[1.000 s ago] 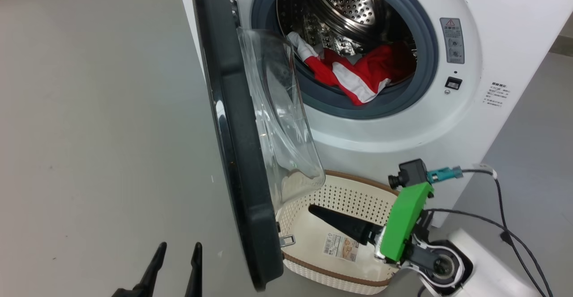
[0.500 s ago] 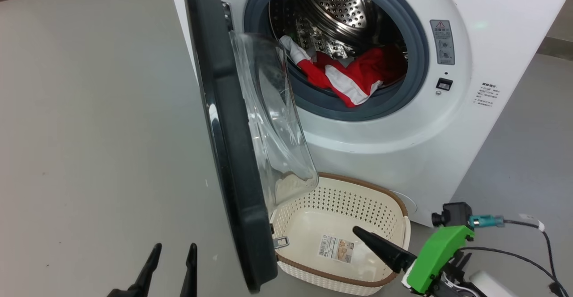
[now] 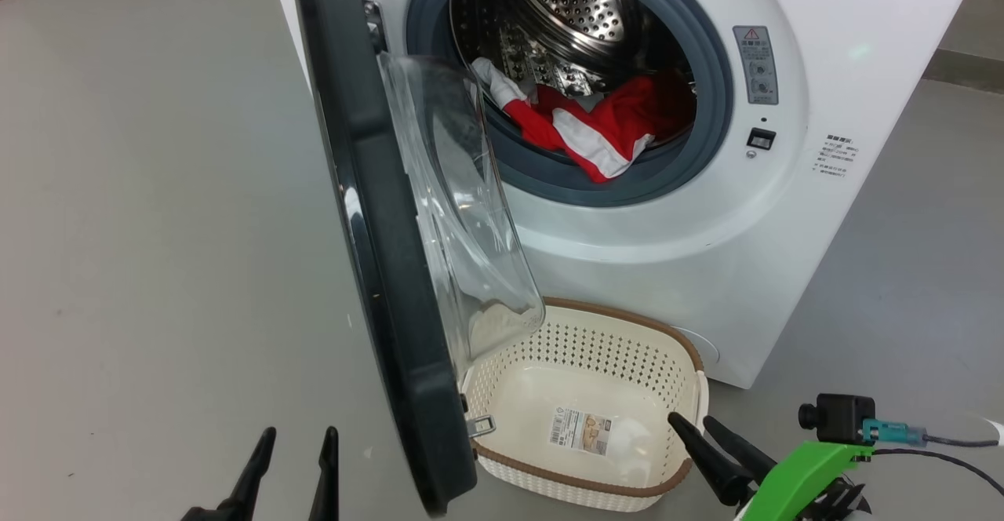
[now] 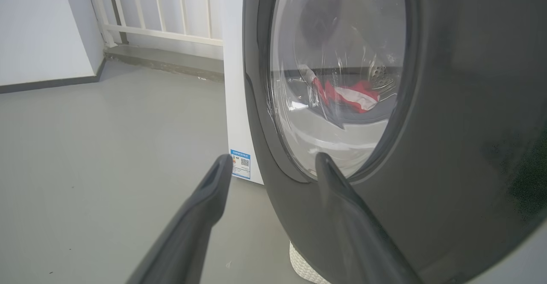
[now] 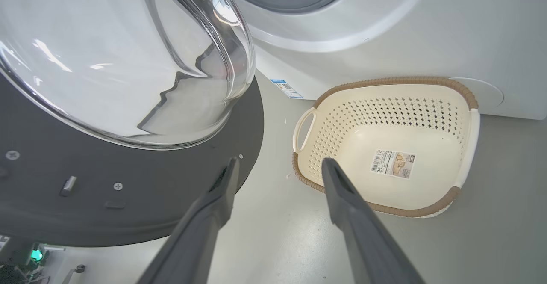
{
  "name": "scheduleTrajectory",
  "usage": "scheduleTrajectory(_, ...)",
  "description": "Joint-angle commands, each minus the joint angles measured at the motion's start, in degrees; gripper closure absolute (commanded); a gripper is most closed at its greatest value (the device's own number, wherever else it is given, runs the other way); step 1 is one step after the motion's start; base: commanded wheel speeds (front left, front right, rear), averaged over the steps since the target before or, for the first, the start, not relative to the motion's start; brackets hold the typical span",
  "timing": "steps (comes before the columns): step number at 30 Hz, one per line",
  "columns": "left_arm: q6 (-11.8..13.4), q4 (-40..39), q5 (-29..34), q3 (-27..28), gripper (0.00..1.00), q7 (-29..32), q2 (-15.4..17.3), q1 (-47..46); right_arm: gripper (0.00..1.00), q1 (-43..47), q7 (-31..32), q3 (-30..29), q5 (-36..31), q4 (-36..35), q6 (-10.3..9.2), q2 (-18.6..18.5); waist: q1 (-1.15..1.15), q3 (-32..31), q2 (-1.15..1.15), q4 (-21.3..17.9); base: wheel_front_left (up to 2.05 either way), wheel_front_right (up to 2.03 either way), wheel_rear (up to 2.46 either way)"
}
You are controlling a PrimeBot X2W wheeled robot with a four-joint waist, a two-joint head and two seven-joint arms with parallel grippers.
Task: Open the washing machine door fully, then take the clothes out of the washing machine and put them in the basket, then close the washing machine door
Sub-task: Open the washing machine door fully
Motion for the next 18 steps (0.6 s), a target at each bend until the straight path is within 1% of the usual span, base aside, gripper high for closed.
scheduleTrajectory(1,0.0,-1.1,0.1,2.1,0.0,-0.7,0.5,-1.0,0.0,-1.3,-2.5,1.7,-1.6,-0.4,0.42,-1.3,0.0,0.0,0.0,-0.1,0.0,0.0,0.0)
scheduleTrajectory(5,0.0,-0.9,0.0,2.0,0.0,-0.7,0.5,-1.0,0.0,-2.2,-7.2,4.5,-4.2,1.4,0.42,-2.1,0.0,-0.2,0.0,-0.3,0.0,0.0,0.0)
scheduleTrajectory(6,0.0,-0.8,0.0,2.0,0.0,-0.7,0.5,-1.0,0.0,-2.7,-8.5,5.3,-5.9,2.5,0.42,-2.3,0.0,-0.3,0.0,-0.3,0.0,0.0,0.0)
scheduleTrajectory(9,0.1,-0.8,0.0,2.1,0.0,-0.7,0.5,-1.0,0.0,-3.2,-9.3,5.0,-8.9,3.6,0.42,-2.2,0.0,-0.3,0.0,-0.4,0.0,0.0,0.0)
scheduleTrajectory(15,0.1,-0.8,0.0,2.4,0.0,-0.7,0.5,-1.0,0.0,-1.4,-9.3,-3.9,-20.5,2.0,0.42,-0.5,0.0,-0.2,0.0,-0.5,0.0,0.0,0.0)
scheduleTrajectory(16,0.1,-0.8,0.0,2.4,0.0,-0.7,0.5,-1.0,0.0,-1.4,-9.3,-3.9,-20.5,2.0,0.42,-0.5,0.0,-0.2,0.0,-0.5,0.0,0.0,0.0)
scheduleTrajectory(18,0.1,-0.9,0.0,2.4,0.0,-0.7,0.5,-1.0,0.0,-0.2,-9.3,-6.8,-24.0,1.2,0.42,0.5,0.0,-0.3,0.0,-0.6,0.0,0.0,0.0)
